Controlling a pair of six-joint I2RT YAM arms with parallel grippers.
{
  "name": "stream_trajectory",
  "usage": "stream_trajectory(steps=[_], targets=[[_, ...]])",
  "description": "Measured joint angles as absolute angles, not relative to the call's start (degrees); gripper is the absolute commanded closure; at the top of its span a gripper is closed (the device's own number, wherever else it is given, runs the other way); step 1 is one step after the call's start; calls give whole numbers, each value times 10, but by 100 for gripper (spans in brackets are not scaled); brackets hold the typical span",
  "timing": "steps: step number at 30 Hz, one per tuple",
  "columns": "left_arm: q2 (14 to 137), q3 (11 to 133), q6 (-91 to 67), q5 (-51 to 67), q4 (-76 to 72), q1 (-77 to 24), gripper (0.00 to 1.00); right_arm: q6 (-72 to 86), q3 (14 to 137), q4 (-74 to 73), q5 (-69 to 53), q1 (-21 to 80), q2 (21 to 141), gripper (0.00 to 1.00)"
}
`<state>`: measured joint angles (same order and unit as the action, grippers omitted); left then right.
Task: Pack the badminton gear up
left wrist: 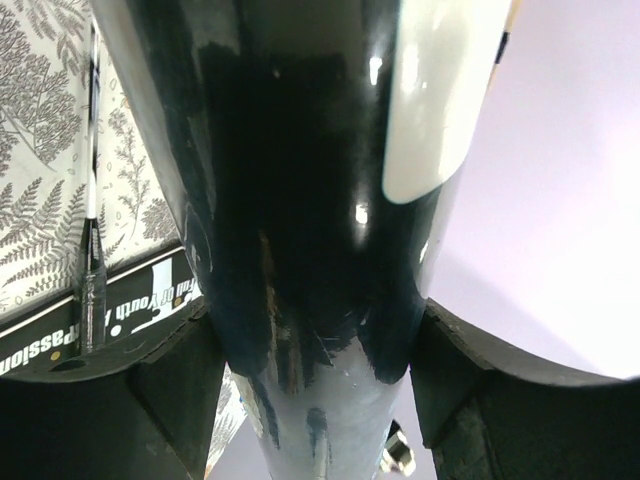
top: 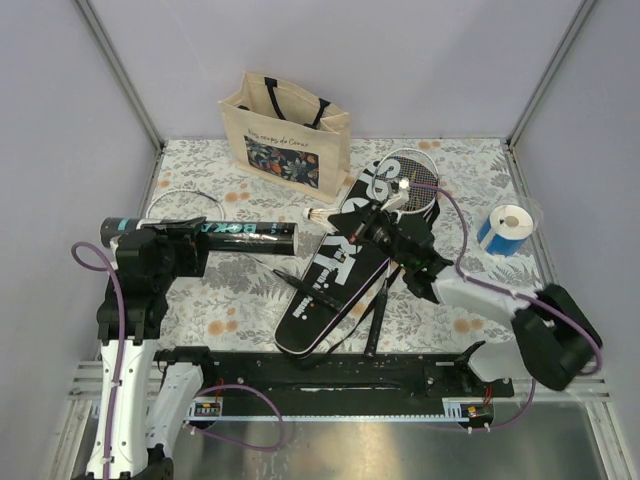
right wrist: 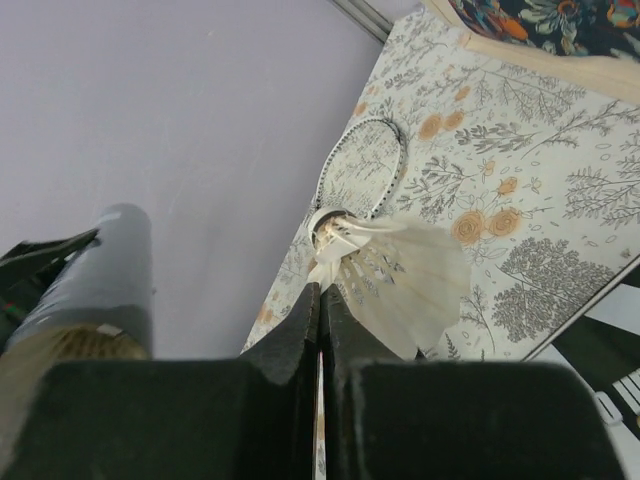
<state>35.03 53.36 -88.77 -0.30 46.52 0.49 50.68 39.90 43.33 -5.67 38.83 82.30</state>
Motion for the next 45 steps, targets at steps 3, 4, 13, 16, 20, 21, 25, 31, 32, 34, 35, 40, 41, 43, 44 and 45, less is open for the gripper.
stream_trajectory(steps=[3,4,13,16,20,21,25,31,32,34,35,40,41,43,44,45], targets=[[362,522,-890,7,463,5,82,460,362,388,-51,388,720,100],[364,517,-890,9,463,5,82,448,355,377,-51,388,690,100],[387,482,-896,18,450,5,83,378,328,303,-72,388,511,100],[395,481,-899,23,444,5,83,378,313,288,-85,388,495,100],[401,481,-901,27,433,5,83,381,300,276,-102,388,493,100],[402,481,-902,28,430,5,83,384,298,277,-107,388,495,100],[403,481,-905,32,424,5,83,404,297,295,-132,389,519,100],[404,461,-907,34,415,4,83,421,297,319,-143,416,549,100],[405,458,-907,35,415,4,83,422,297,321,-142,424,553,100],[407,455,-909,37,414,4,83,423,299,324,-141,440,561,100],[407,453,-910,39,413,4,83,422,300,324,-140,447,566,100],[407,453,-911,50,404,4,83,412,326,328,-123,485,600,100],[407,452,-911,54,402,4,83,409,332,332,-118,489,608,100],[407,452,-912,61,400,4,83,404,343,343,-113,496,626,100],[407,452,-913,65,398,4,83,402,347,350,-110,498,635,100],[407,451,-913,68,397,4,84,400,352,352,-110,499,642,100]])
